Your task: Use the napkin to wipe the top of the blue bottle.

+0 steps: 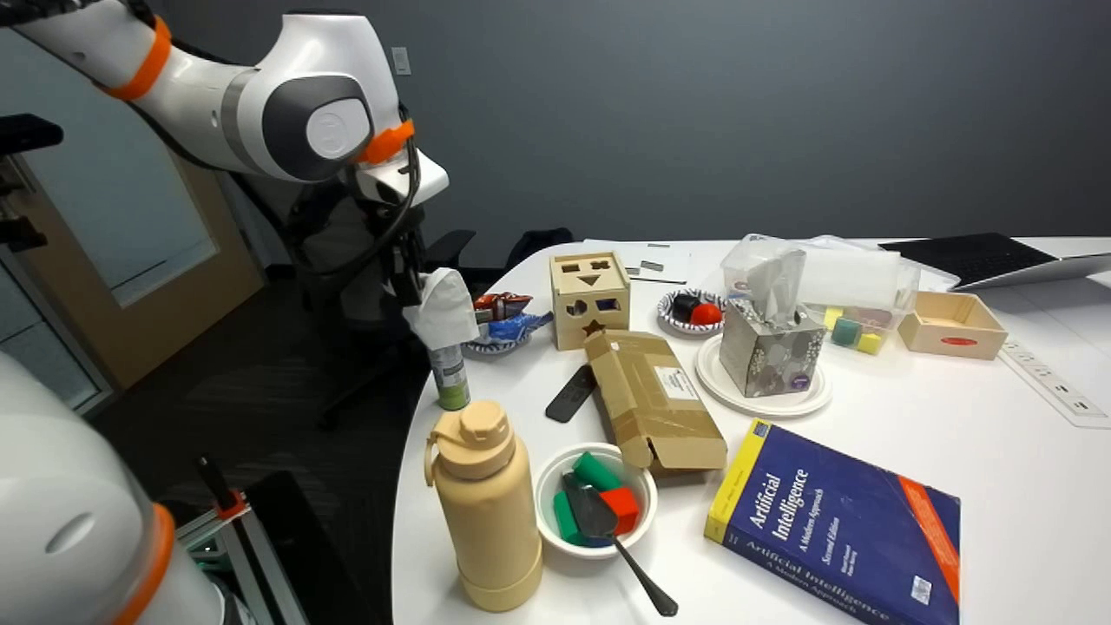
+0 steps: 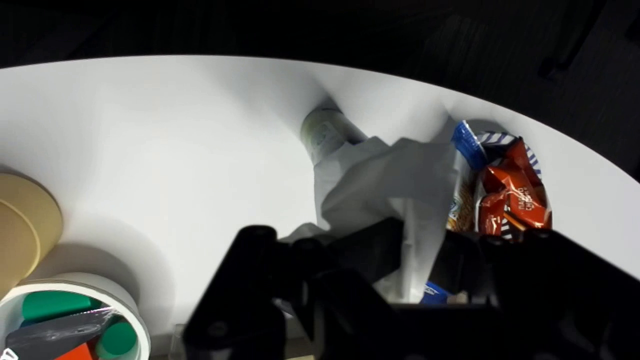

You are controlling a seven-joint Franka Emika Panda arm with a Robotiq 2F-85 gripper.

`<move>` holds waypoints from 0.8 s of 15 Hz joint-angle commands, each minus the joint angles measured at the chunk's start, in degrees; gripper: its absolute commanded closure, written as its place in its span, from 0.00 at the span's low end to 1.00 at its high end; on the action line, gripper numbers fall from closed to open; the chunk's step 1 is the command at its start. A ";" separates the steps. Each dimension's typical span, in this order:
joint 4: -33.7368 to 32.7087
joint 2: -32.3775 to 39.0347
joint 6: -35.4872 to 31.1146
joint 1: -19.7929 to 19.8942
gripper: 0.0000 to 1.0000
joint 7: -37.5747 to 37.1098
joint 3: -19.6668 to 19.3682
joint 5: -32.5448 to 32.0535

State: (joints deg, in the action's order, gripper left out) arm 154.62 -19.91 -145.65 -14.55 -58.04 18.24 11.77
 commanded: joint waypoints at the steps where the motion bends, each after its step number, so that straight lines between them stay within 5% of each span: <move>1: 2.49 -2.20 0.92 -0.96 1.00 1.01 0.88 0.67; 12: 2.60 2.16 -5.44 -3.46 1.00 2.65 1.27 4.42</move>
State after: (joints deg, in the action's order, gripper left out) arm 157.25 -18.45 -149.07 -16.97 -56.93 19.74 13.73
